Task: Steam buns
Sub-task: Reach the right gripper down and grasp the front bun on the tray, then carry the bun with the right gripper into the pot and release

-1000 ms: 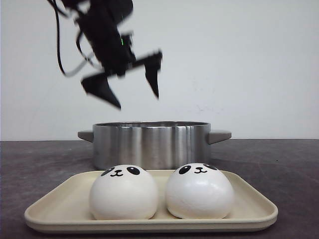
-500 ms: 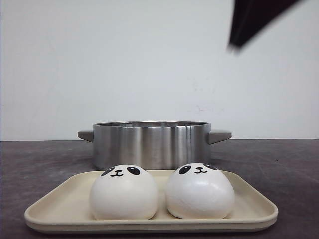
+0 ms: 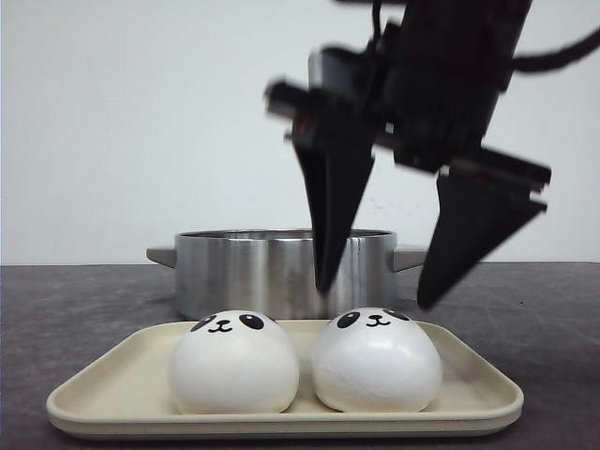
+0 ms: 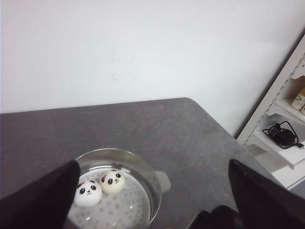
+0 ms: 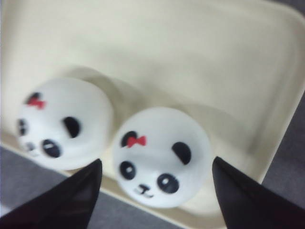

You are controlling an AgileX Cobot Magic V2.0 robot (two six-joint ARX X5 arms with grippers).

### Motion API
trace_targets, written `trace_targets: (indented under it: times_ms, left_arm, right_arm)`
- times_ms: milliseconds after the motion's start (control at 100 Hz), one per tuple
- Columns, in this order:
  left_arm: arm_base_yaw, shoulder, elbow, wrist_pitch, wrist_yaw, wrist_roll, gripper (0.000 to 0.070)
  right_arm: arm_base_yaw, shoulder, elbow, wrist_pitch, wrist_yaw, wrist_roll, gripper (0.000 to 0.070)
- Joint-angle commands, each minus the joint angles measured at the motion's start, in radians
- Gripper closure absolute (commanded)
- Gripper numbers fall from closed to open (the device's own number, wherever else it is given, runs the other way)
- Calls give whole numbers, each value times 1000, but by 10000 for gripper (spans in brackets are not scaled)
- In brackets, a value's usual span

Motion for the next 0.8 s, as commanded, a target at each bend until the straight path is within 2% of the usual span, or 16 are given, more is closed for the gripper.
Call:
trace_targets:
  times_ms: [0, 310, 340, 360, 380, 390, 400, 410, 420, 460, 630, 790]
  left_arm:
    - [-7, -1, 23, -5, -8, 18, 116]
    - [-7, -25, 23, -37, -9, 18, 116]
    - [-7, -25, 23, -37, -9, 18, 116]
    - [-7, -25, 23, -38, -9, 18, 116]
    - [-7, -25, 23, -38, -9, 18, 116]
    - [-7, -25, 23, -38, -8, 18, 116]
    - [-7, -25, 23, -38, -8, 18, 116]
    - [-7, -25, 23, -38, -8, 18, 116]
    - [-7, -25, 23, -38, -8, 18, 116]
    - [-7, -25, 23, -38, -8, 18, 116]
    - [-7, -25, 23, -38, -8, 18, 116]
    - [-7, -25, 23, -36, -9, 18, 116]
  right_arm:
    - [11, 34, 13, 7, -1, 16, 242]
    - [14, 113, 13, 22, 0, 54, 272]
    - [14, 117, 13, 24, 0, 56, 331]
    - [14, 119, 13, 25, 0, 56, 403]
    - [14, 119, 13, 24, 0, 56, 498]
    - [14, 119, 13, 24, 0, 56, 588]
    - [14, 119, 13, 24, 0, 56, 619]
    - [14, 119, 13, 24, 0, 55, 683]
    - [14, 119, 13, 24, 0, 54, 700]
    - [16, 119, 13, 26, 0, 47, 675]
    - [21, 73, 32, 23, 0, 40, 684]
    - [43, -37, 159, 37, 12, 33, 690]
